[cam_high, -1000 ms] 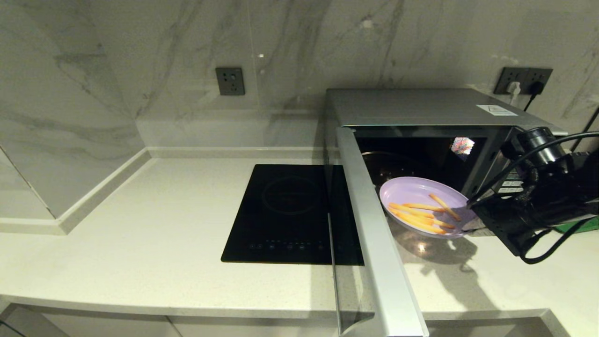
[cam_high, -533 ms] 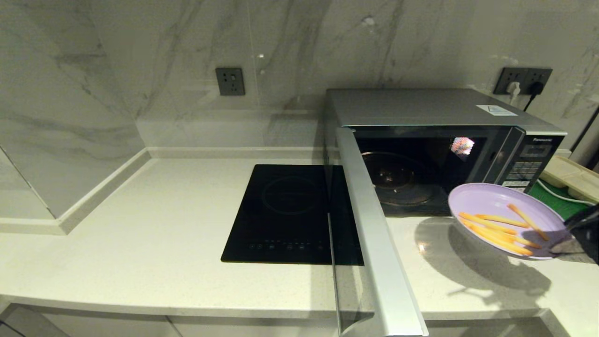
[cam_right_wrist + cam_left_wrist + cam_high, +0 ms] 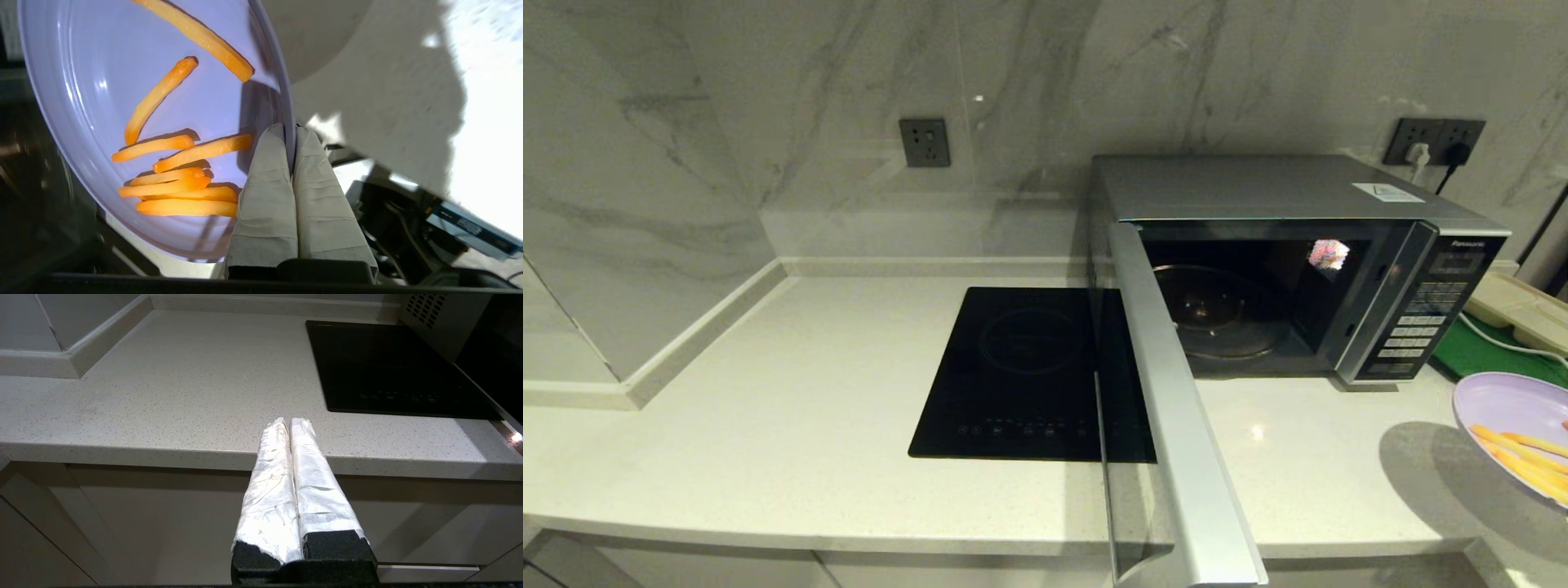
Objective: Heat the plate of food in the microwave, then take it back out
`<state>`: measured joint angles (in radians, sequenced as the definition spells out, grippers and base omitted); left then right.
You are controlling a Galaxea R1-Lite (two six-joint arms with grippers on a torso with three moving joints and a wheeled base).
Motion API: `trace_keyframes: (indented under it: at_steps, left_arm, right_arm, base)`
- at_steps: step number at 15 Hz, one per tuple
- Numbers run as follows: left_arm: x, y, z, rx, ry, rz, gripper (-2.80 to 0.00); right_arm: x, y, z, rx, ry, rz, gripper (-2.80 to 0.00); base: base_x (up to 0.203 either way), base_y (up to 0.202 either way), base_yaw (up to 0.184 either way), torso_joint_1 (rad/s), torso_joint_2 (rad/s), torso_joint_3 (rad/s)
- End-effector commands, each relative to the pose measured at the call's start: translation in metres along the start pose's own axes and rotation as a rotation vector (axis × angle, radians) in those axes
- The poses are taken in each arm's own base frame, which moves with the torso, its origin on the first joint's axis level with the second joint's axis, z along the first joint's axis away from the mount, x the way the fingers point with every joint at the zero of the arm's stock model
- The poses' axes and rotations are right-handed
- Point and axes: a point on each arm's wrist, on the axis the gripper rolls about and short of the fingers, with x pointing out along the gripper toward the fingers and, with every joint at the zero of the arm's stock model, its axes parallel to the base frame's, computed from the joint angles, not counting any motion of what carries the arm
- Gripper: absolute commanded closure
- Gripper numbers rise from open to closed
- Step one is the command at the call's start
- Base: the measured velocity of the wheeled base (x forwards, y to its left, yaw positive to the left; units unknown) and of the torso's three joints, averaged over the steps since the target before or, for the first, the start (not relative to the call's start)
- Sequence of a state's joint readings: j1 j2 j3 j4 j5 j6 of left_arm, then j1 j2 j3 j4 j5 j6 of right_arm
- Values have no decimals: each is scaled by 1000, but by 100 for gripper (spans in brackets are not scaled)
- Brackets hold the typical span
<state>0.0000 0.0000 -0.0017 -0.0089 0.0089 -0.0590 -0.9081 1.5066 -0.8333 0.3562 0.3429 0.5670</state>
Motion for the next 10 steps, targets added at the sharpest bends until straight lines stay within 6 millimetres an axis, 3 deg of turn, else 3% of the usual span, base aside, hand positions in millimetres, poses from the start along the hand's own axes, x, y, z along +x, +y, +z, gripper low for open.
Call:
trace_keyframes:
  at_steps: [1,10]
  left_arm:
    - [0,0,0,-1,1,0,0]
    - [0,0,0,-2,1,0,0]
  right_arm:
    - [24,-18,16,72,27,-48,0]
    - [89,-54,48,135,20,-94,0]
  base:
    - [0,0,0,0,0,0]
    - [0,0,0,0,0,0]
